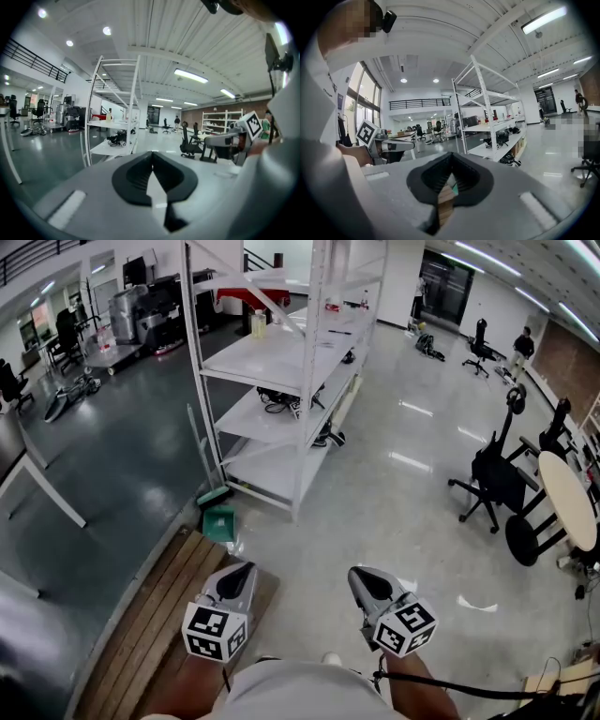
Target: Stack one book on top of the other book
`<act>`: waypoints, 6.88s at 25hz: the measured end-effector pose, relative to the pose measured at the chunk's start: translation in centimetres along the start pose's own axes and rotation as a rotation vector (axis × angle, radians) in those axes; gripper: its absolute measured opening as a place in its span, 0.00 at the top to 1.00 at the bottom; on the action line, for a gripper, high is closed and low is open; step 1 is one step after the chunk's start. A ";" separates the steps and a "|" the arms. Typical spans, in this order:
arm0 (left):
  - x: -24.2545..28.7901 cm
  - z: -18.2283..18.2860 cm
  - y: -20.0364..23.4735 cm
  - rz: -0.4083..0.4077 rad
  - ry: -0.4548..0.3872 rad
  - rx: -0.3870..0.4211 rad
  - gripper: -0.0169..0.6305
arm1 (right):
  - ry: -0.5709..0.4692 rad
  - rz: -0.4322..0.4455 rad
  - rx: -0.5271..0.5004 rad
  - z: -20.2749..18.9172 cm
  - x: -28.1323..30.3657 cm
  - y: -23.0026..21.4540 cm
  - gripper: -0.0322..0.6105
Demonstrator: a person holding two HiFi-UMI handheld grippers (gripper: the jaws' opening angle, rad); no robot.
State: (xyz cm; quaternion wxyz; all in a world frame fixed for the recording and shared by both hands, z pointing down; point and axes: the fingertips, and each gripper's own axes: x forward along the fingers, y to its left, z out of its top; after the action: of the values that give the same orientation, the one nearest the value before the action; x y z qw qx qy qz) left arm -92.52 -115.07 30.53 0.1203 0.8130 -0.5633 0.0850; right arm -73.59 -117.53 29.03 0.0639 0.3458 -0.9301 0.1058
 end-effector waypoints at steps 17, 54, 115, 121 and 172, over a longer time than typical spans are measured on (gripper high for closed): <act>-1.7 -1.9 0.3 -0.147 0.017 0.042 0.96 | -0.026 -0.161 0.029 -1.9 -2.0 4.3 0.95; -24.5 -13.1 -17.3 -0.387 0.119 0.104 0.96 | -0.032 -0.384 0.176 -13.6 -27.8 25.3 0.95; -80.8 -37.3 -74.1 -1.694 0.270 0.581 0.96 | -0.361 -1.735 0.431 -38.9 -95.1 80.8 0.95; -84.1 -40.5 -81.3 -1.792 0.323 0.636 0.96 | -0.379 -1.805 0.477 -40.8 -100.2 81.9 0.95; -88.5 -48.5 -144.2 -1.634 0.249 0.620 0.96 | -0.293 -1.616 0.401 -50.8 -162.7 60.9 0.95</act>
State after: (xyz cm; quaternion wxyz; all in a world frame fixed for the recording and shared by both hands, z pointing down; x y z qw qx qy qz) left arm 11.30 26.83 38.34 -0.0220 0.9424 0.2599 0.2094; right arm 11.17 42.14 37.73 -0.0642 0.9197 -0.3592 0.1449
